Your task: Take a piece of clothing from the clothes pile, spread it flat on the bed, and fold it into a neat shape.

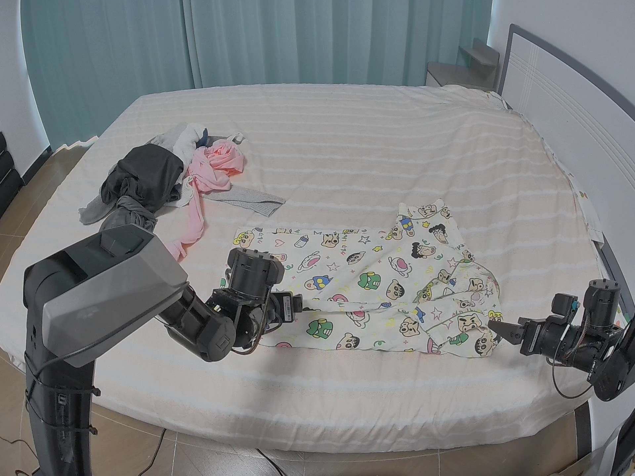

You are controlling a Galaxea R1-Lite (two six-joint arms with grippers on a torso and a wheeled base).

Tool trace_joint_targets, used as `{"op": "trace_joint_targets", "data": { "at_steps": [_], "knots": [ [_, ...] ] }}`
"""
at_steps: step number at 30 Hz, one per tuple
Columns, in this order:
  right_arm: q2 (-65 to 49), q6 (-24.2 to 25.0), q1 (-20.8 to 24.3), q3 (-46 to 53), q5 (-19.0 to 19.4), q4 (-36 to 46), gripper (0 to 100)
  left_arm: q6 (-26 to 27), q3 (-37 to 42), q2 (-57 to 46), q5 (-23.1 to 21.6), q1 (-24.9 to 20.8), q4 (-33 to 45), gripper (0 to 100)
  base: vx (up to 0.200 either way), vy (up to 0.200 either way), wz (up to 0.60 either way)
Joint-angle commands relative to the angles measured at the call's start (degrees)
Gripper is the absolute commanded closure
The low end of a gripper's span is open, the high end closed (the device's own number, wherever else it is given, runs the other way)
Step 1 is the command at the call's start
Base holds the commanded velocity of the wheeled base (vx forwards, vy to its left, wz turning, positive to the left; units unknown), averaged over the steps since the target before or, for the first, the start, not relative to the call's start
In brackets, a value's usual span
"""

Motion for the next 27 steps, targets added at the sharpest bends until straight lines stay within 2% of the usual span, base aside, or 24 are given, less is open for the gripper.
{"op": "trace_joint_targets", "data": {
  "at_steps": [1, 3, 9, 13, 20, 25, 27],
  "knots": [
    [0.17, -0.01, 0.02, 0.03, 0.01, 0.03, 0, 2.67, -0.11, 0.30, 0.63, 1.66, -3.39, 0, 0.000, 0.000, 0.00],
    [0.17, 0.08, 0.02, 0.03, 0.01, -0.05, 0, 4.34, -0.11, 0.65, 0.72, 2.27, -4.88, 0, 0.000, 0.000, 0.00],
    [0.17, 0.08, 0.02, 0.03, 0.10, 0.03, 0, 4.78, -1.61, 1.97, 0.98, 3.59, -8.93, 0, 0.000, 0.000, 0.00],
    [-0.01, 1.31, 0.02, 0.03, 0.01, -0.05, 0, 4.26, -0.82, 0.83, 1.86, 4.12, -8.93, 0, 0.000, 0.000, 0.00],
    [0.17, 1.84, 0.02, -0.14, 0.10, 0.03, 0, 1.27, 1.56, -7.17, 0.89, 4.38, -6.29, 0, 0.000, 0.000, 0.00],
    [0.17, 1.84, 0.37, 0.03, 0.10, -0.05, 0, -4.09, 4.98, -14.03, -7.28, 2.18, 3.47, 0, 0.000, 0.000, 0.00],
    [0.17, 1.84, 0.46, 0.03, 0.10, -0.05, 0, -5.59, 5.42, -14.11, -9.04, 1.22, 5.22, 0, 0.000, 0.000, 0.00]
  ]
}}
